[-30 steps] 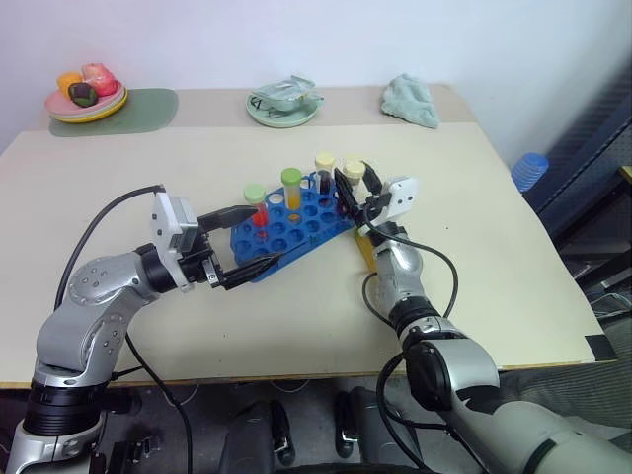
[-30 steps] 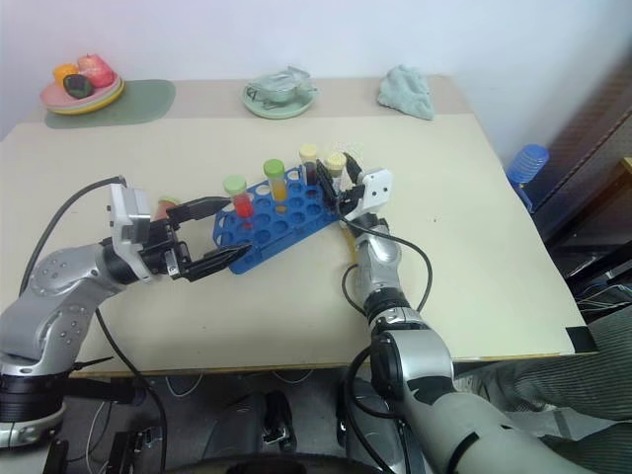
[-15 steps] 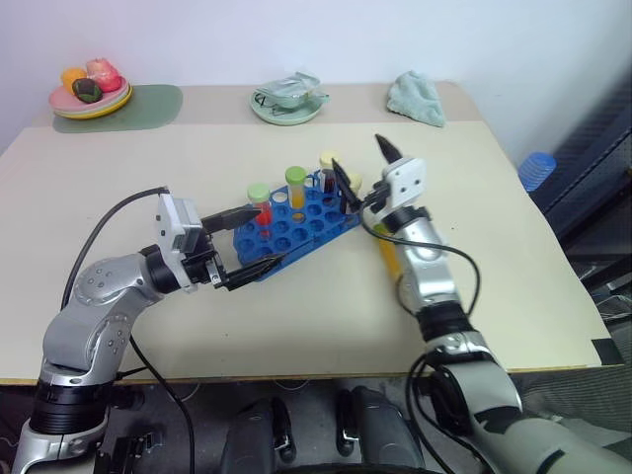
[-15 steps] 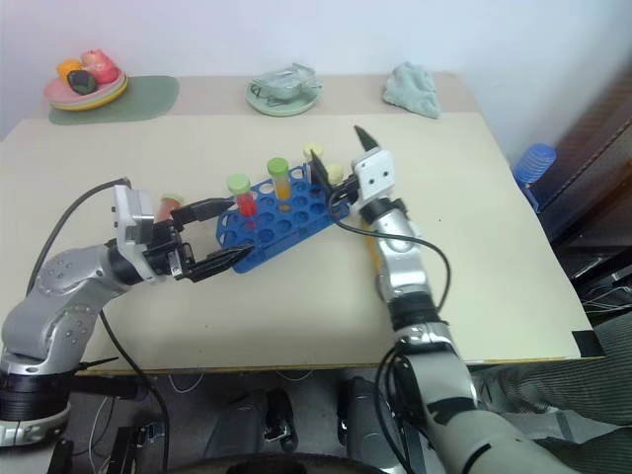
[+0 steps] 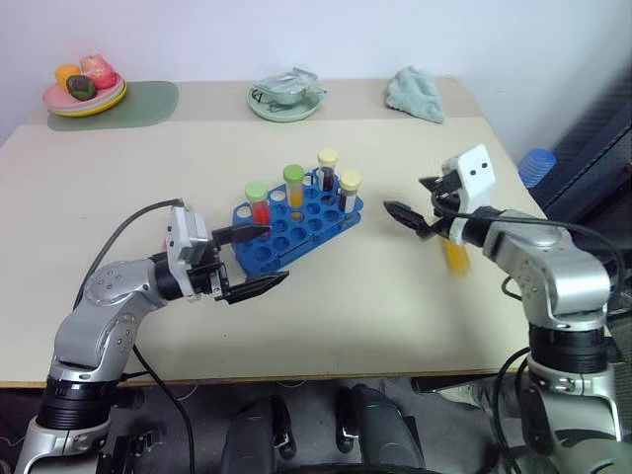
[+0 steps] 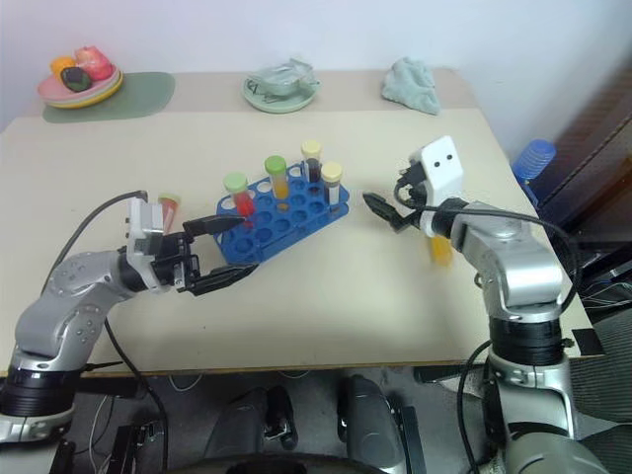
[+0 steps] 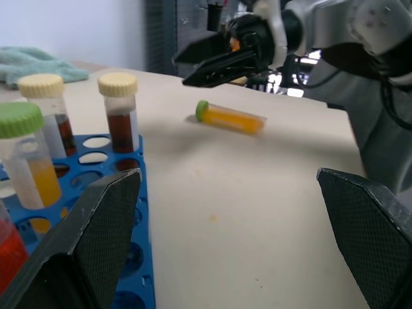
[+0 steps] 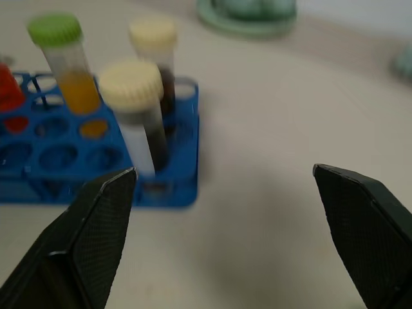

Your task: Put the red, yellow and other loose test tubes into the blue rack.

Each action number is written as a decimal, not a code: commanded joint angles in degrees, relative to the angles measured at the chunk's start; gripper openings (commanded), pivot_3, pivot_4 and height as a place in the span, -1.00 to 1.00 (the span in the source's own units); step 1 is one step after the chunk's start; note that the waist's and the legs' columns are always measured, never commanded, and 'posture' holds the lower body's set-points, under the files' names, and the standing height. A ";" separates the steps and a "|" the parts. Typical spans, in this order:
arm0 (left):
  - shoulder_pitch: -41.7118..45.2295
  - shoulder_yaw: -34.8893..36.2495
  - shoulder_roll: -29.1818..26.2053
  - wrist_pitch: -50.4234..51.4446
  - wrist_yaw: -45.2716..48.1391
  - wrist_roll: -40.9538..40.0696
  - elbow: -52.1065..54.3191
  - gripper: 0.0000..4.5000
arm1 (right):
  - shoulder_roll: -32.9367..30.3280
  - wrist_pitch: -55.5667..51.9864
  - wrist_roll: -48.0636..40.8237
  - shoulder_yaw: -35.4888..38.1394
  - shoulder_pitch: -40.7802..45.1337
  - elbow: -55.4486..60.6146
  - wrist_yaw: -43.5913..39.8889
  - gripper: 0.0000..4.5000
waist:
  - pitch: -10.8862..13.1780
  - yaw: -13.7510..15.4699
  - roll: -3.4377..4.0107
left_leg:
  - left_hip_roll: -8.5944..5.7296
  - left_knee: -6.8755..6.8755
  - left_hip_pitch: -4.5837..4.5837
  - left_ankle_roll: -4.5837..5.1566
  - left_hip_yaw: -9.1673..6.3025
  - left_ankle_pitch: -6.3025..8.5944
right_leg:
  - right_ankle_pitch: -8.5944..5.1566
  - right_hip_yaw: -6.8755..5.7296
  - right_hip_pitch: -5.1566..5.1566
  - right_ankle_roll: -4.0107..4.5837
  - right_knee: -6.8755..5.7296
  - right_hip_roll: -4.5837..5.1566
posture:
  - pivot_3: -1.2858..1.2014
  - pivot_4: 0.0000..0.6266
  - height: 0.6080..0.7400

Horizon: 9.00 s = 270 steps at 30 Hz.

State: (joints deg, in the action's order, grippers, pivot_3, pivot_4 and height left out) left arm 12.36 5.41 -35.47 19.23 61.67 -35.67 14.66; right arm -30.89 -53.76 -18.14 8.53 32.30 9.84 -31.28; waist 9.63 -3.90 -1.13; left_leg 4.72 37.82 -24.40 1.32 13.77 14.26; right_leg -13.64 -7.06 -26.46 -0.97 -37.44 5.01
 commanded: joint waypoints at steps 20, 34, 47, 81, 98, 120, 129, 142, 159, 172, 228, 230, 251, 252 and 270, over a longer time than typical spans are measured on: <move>-0.71 2.01 -0.29 0.60 -0.70 -1.72 2.75 1.00 | -11.61 -1.06 4.02 7.59 10.30 -34.30 6.12 0.99 | 0.13 -0.02 0.15 | 0.02 0.12 -0.03 -0.03 0.00 -0.07 | 0.03 0.06 0.11 -0.46 0.10 -0.11 | 0.03 -0.52 1.00; -0.26 1.77 -0.98 0.79 -0.74 -2.12 2.44 1.00 | -11.80 -18.35 -8.35 7.34 4.73 -12.73 -1.89 0.99 | 0.13 0.10 0.15 | 0.01 0.11 -0.06 0.09 0.00 -0.06 | 0.18 0.04 0.08 -0.34 0.13 -0.08 | 0.03 -0.52 1.00; 0.02 1.44 -0.90 0.86 -0.79 -2.02 2.35 1.00 | -4.59 -19.80 -10.34 -0.09 0.86 -3.44 1.14 0.99 | 0.11 0.25 0.13 | 0.01 0.14 -0.07 0.04 0.02 0.00 | 0.15 0.03 0.09 -0.28 0.14 -0.07 | 0.03 -0.52 1.00; -2.05 1.47 -0.60 0.83 -2.84 -2.05 4.61 1.00 | -3.79 -16.16 -3.02 -14.84 7.70 -10.30 1.08 0.64 | 0.10 0.08 0.11 | 0.01 0.15 -0.07 0.04 0.04 0.00 | 0.17 0.03 0.08 -0.29 0.13 -0.07 | 0.03 -0.52 1.00; -2.26 1.59 -0.72 0.18 -3.48 -1.60 4.69 1.00 | -4.90 -9.71 0.67 -17.79 5.70 -6.76 -1.99 -0.60 | 0.10 -0.04 0.11 | 0.01 0.16 -0.05 0.01 0.05 -0.02 | 0.18 0.03 0.08 -0.28 0.11 -0.08 | 0.03 -0.52 1.00; -5.10 4.87 -1.23 0.27 -6.05 -2.25 6.51 1.00 | 26.96 45.78 -8.95 -4.85 -0.95 -16.40 -15.04 -0.60 | 0.07 1.52 0.10 | 0.09 0.14 -0.05 -0.02 0.01 -0.05 | 0.21 0.00 0.10 -0.34 0.09 -0.36 | 0.03 -0.52 1.00; -8.31 7.91 -2.63 0.81 -5.69 -3.67 6.38 1.00 | 36.37 74.77 -4.56 -2.92 4.32 -44.50 -16.96 -0.60 | 0.07 1.08 0.10 | 0.05 0.16 0.01 -0.06 0.07 -0.07 | 0.22 0.02 0.11 -0.36 -0.02 -0.36 | 0.03 -0.52 1.00; -9.73 10.03 -3.76 1.91 -6.92 -5.21 8.48 1.00 | 38.12 86.79 -4.06 0.61 11.75 -64.45 -18.74 -0.60 | 0.07 -0.14 0.10 | 0.07 0.19 0.06 -0.08 0.03 -0.13 | 0.22 0.04 0.14 -0.35 -0.15 -0.31 | 0.03 -0.52 1.00; -10.93 9.76 -2.64 1.52 -8.02 -4.88 9.58 1.00 | 31.47 74.83 -4.84 -7.72 -0.04 -36.36 -27.62 -0.60 | 0.07 0.15 0.11 | 0.08 0.19 0.11 -0.17 0.01 -0.12 | 0.21 0.09 0.13 -0.34 -0.24 -0.19 | 0.03 -0.52 1.00; -8.31 5.94 0.50 0.29 -7.81 -3.27 7.08 1.00 | -6.62 22.09 -8.80 -5.22 -14.57 0.96 -18.43 -0.60 | 0.05 0.01 0.07 | 0.04 0.20 0.09 -0.15 -0.04 -0.09 | 0.10 0.04 0.06 -0.07 -0.22 0.01 | 0.03 -0.52 1.00; -11.50 4.82 3.47 -1.41 -8.73 -1.70 8.18 1.00 | -14.93 8.87 23.94 -42.13 24.98 -37.30 -46.80 0.99 | -0.02 -0.25 -0.05 | 0.05 0.38 0.03 0.02 0.03 -0.01 | 0.21 0.00 0.14 0.01 0.05 -0.03 | 0.03 -0.52 1.00; -11.63 4.88 3.37 -1.47 -8.77 -1.74 8.24 1.00 | -14.51 9.50 24.66 -42.03 25.32 -38.33 -46.95 0.99 | -0.03 -0.24 -0.05 | 0.05 0.38 0.03 0.01 0.03 -0.01 | 0.21 0.00 0.14 0.02 0.04 -0.03 | 0.03 -0.52 1.00; -10.49 4.39 2.87 -1.74 -8.98 -1.64 7.51 1.00 | -9.95 14.35 31.33 -40.79 28.71 -47.64 -47.83 -0.30 | -0.05 0.00 -0.07 | 0.05 0.27 0.00 -0.02 0.03 -0.02 | 0.23 -0.03 0.07 0.06 0.04 -0.01 | 0.03 -0.52 1.00; -10.44 4.35 2.88 -1.69 -9.06 -1.66 7.60 1.00 | -9.76 14.22 31.42 -40.64 28.80 -47.69 -47.85 -0.53 | -0.05 -0.03 -0.07 | 0.05 0.25 0.00 -0.02 0.01 -0.02 | 0.23 -0.06 0.07 0.05 0.04 -0.02 | 0.03 -0.52 1.00; -9.15 4.52 2.07 -1.61 -7.54 -1.74 5.69 1.00 | -10.46 10.90 5.28 -15.82 11.03 -9.90 -52.97 -0.64 | -0.03 0.24 -0.04 | 0.06 0.24 -0.03 -0.02 -0.02 -0.03 | 0.34 -0.08 0.07 -0.14 0.05 -0.03 | 0.03 -0.52 1.00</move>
State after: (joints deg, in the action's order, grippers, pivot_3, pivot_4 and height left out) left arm 3.00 8.86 -32.81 18.41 53.53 -36.84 19.81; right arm -42.46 -42.64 -7.08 -12.81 44.21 -6.73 -85.08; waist 9.60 -3.66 -1.17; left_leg 4.77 38.06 -24.43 1.29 13.74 14.23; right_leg -13.30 -7.15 -26.38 -1.11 -37.38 4.98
